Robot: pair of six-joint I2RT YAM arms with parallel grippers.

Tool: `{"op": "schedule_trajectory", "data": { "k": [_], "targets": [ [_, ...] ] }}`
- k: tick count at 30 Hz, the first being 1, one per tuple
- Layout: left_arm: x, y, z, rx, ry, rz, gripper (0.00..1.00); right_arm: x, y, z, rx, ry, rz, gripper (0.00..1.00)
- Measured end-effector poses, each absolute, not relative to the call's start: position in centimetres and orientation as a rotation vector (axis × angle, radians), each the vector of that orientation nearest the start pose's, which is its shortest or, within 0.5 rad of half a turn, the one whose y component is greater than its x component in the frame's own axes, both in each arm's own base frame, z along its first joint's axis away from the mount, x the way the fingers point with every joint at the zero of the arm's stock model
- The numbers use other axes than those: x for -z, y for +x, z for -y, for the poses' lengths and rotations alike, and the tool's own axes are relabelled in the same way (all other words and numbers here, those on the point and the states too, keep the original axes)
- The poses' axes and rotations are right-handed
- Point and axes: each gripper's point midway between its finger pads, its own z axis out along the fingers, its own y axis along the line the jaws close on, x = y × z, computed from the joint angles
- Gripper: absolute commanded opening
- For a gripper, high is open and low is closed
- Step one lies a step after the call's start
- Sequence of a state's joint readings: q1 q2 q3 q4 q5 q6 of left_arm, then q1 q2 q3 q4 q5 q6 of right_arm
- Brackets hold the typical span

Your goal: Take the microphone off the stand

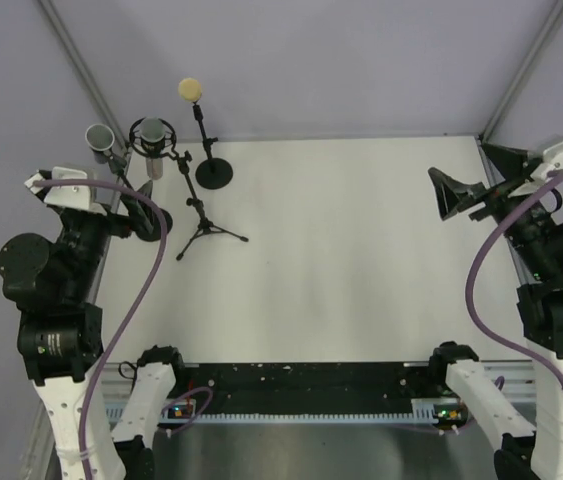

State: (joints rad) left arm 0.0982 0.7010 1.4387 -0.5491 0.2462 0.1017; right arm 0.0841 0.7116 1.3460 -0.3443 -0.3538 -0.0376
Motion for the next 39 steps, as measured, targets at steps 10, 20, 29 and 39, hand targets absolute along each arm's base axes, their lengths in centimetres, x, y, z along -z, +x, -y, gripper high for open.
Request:
{"op": "schedule_trajectory", "data": {
  "k": [10,20,29,39],
  "targets": [
    [-47.0,22.8,1.7,0.017,0.213,-1.445,0.99,-46.2,22.9,-8.9,-0.216,-0.584,-1.329,0.99],
    [-34.4,27.0,-1.1,-0.047,0.071,-1.669,0.99,-31.3,24.8,-11.8,-0.405,-0.813,-1.556,0.99],
    [-26.5,28.8,-2.0,-0.075,0.04,-1.772,0.99,-28.5,25.5,-12.5,-0.445,-0.837,-1.547,0.99],
    [-24.1,32.9,-0.1,0.036,0.129,-1.719,0.99,-26.6,26.4,-12.5,-0.444,-0.832,-1.552,0.99]
  ]
}}
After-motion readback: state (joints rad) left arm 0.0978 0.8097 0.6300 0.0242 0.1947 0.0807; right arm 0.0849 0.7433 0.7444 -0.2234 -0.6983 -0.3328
